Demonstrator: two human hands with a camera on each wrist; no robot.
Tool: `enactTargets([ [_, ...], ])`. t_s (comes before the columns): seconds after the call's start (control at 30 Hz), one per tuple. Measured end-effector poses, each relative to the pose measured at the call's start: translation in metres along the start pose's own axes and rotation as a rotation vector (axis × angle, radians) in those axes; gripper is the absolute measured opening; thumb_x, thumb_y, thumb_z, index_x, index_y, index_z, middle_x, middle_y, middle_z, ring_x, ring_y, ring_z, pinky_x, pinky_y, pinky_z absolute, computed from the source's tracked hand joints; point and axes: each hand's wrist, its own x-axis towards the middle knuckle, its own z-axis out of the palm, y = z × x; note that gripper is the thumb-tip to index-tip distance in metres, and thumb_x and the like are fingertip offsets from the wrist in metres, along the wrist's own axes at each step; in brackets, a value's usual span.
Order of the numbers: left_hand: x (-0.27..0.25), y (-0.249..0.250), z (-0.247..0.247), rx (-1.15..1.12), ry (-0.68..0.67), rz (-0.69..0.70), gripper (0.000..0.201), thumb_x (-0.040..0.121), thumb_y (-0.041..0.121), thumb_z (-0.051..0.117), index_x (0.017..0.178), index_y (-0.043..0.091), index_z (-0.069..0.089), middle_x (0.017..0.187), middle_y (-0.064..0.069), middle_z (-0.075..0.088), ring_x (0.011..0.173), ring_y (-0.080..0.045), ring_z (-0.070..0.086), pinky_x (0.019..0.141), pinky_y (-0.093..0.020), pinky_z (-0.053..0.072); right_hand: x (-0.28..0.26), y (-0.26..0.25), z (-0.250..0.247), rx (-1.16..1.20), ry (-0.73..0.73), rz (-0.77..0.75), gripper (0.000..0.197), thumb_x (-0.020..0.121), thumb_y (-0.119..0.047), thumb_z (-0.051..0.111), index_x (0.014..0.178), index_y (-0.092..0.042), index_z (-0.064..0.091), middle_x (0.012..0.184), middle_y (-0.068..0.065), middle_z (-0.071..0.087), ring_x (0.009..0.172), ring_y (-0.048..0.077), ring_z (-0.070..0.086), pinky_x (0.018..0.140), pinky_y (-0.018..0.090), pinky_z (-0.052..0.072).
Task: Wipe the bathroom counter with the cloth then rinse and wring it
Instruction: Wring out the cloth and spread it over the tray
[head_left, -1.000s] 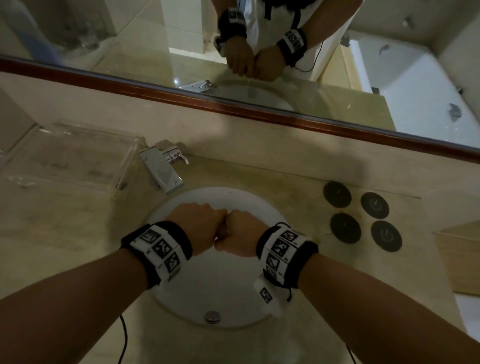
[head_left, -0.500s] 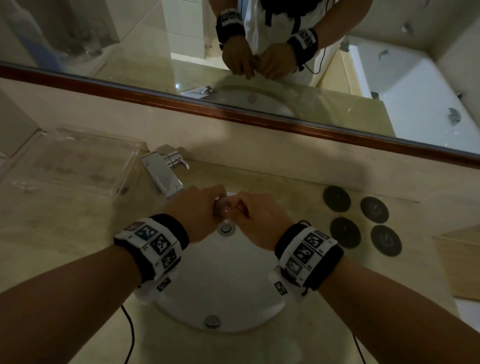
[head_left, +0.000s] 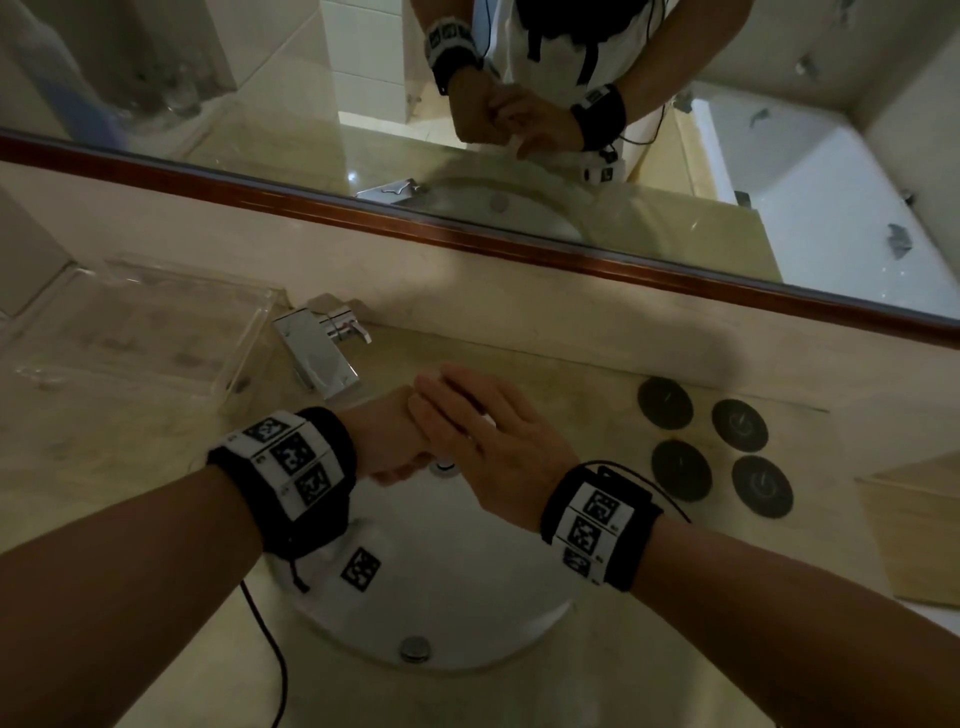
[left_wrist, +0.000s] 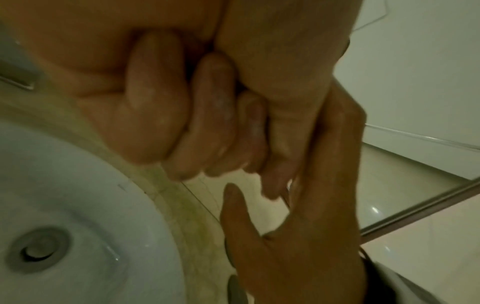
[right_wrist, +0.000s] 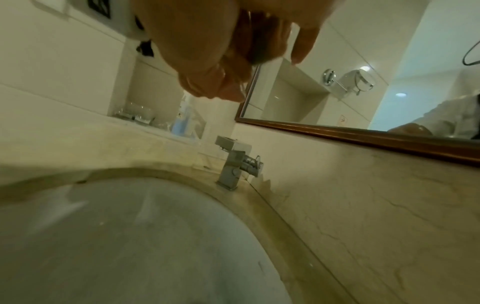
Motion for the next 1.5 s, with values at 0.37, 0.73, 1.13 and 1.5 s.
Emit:
enactTargets([
  [0.37, -0.01, 0.01, 0.003, 0.197, -0.264, 0.081, 0.044, 0.076, -0.004, 0.066, 0.051, 0.011, 0.032, 0.048, -0.001, 0.031, 0.043, -0.014, 0.022, 0.043, -0.021, 0.022, 0.021, 0.009, -0.003, -0.04, 0.185, -0.107, 0.024, 0.096, -0.012, 0.051, 0.116, 0.0, 0.056, 0.096, 0.019, 0.069, 0.074, 0.031, 0.061, 0.068, 0.038, 0.051],
  [0.73, 0.015, 0.004, 0.012, 0.333, 0.006, -0.018, 0.031, 0.075, 0.002, 0.067, 0.054, 0.008, 0.046, 0.049, -0.002, 0.045, 0.043, -0.015, 0.038, 0.046, -0.024, 0.034, 0.045, 0.006, -0.023, -0.125, -0.546, 0.161, 0.011, 0.091, -0.015, 0.055, 0.09, -0.003, 0.054, 0.064, 0.007, 0.047, 0.04, 0.019, 0.029, 0.042, 0.029, 0.025],
  [1.13, 0.03, -0.011, 0.015, 1.051, 0.203, 0.089, 0.031, 0.09, 0.016, 0.046, 0.06, 0.017, 0.041, 0.066, -0.001, 0.045, 0.07, -0.021, 0.052, 0.07, -0.033, 0.05, 0.051, -0.001, -0.006, 0.166, -0.716, 0.553, 0.013, 0.094, -0.022, 0.046, 0.082, -0.02, 0.052, 0.068, -0.002, 0.044, 0.068, 0.022, 0.052, 0.061, 0.032, 0.039],
  [1.5, 0.022, -0.007, 0.012, 1.395, 0.194, 0.257, 0.026, 0.097, 0.029, 0.043, 0.115, 0.012, 0.051, 0.098, -0.01, 0.068, 0.083, -0.029, 0.067, 0.063, -0.033, 0.042, 0.053, -0.006, -0.004, 0.703, -0.815, 0.915, 0.024, 0.077, -0.002, 0.059, 0.061, -0.012, 0.044, 0.062, 0.004, 0.047, 0.055, 0.019, 0.046, 0.047, 0.025, 0.036],
])
